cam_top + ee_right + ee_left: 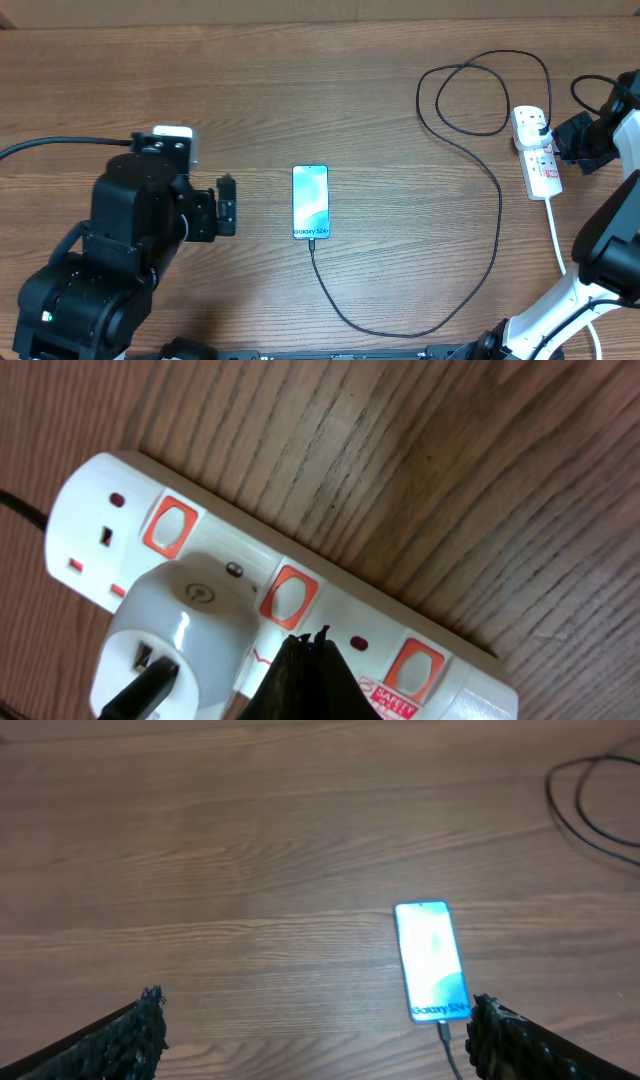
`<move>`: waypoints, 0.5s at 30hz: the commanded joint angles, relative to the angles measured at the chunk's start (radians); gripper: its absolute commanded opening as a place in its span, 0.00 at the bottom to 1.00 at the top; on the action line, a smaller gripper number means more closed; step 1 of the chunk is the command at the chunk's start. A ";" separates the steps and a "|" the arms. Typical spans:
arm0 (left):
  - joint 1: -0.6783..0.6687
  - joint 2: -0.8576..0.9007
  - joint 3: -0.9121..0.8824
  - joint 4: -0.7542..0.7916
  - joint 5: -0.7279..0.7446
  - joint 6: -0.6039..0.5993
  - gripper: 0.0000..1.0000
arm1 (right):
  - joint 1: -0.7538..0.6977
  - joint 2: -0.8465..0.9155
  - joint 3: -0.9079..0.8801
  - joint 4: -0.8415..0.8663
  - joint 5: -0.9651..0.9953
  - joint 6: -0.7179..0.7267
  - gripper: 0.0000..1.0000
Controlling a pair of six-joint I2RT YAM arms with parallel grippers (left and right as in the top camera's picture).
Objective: Plug charger to phone and switch on socket
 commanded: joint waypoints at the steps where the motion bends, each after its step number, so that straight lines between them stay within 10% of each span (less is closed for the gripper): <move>1: 0.044 -0.027 0.000 0.003 -0.013 -0.010 1.00 | 0.004 0.028 0.024 0.010 -0.016 -0.008 0.04; 15: 0.074 -0.100 0.000 0.002 -0.013 -0.010 1.00 | 0.026 0.029 0.024 0.033 -0.050 -0.004 0.04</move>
